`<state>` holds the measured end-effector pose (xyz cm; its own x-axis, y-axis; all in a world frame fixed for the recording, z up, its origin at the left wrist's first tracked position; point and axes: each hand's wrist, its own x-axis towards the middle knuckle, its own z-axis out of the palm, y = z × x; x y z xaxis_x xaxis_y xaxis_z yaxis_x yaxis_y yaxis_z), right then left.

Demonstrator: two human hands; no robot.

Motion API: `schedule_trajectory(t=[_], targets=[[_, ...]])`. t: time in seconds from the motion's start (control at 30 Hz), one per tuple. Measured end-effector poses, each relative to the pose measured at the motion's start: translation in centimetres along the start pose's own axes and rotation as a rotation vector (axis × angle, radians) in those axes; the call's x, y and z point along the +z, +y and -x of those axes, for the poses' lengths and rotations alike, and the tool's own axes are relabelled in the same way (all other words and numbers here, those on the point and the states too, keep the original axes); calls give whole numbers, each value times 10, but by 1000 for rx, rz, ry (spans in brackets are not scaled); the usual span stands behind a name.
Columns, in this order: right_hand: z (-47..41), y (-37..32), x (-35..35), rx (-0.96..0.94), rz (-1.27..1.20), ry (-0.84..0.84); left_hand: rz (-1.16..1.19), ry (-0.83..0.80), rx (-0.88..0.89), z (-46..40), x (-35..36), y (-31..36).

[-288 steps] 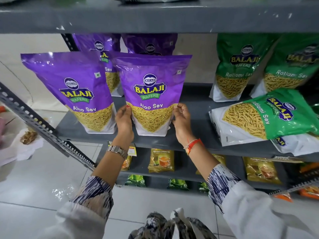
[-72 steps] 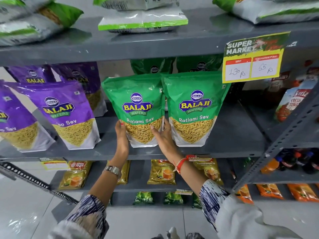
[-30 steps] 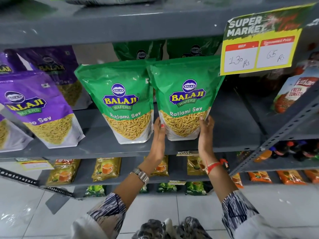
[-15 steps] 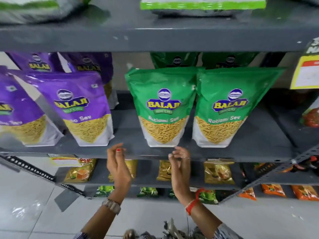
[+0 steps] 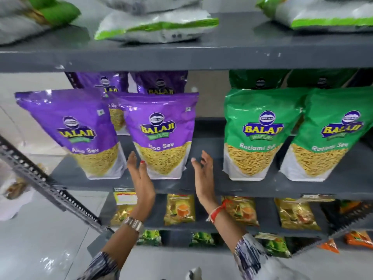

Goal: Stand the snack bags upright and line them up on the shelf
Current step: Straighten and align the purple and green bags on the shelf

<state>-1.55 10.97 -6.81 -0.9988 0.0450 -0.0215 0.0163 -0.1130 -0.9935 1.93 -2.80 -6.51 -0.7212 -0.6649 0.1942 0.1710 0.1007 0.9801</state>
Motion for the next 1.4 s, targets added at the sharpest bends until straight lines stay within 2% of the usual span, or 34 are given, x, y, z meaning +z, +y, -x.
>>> schedule_trajectory(t=[0.17,0.3,0.53,0.67,0.73,0.93,1.03,1.13,1.2,1.23,1.3,1.37,1.4], targets=[[-12,5,24,144,12,-77,80,-137,-98,-29,-10,-7],[-15,-1,38,143,-76,-137,153,-200,-147,-41,-15,-8],[-13,12,44,143,-17,-151,190,-302,-181,-48,-22,-14],[-13,12,46,121,-52,-165,185,-301,-200,-51,-24,-11],[-13,18,62,124,-64,-222,196,-245,-228,-58,-39,-16],[-13,15,53,92,-55,-209,159,-288,-228,-53,-37,-11],[1,14,59,-40,-61,-52,111,-195,-159,-40,-45,-9],[31,13,68,-303,-6,154,31,90,3,-29,-74,-9],[48,10,82,-433,69,88,56,271,84,-38,-97,-5],[52,9,92,-470,105,-11,76,354,102,-48,-109,-4],[55,10,117,-407,149,-264,91,460,63,-71,-129,-2],[56,6,142,-246,160,-460,85,413,-65,-95,-147,-9],[54,5,154,-176,162,-502,83,353,-127,-103,-153,-11]])
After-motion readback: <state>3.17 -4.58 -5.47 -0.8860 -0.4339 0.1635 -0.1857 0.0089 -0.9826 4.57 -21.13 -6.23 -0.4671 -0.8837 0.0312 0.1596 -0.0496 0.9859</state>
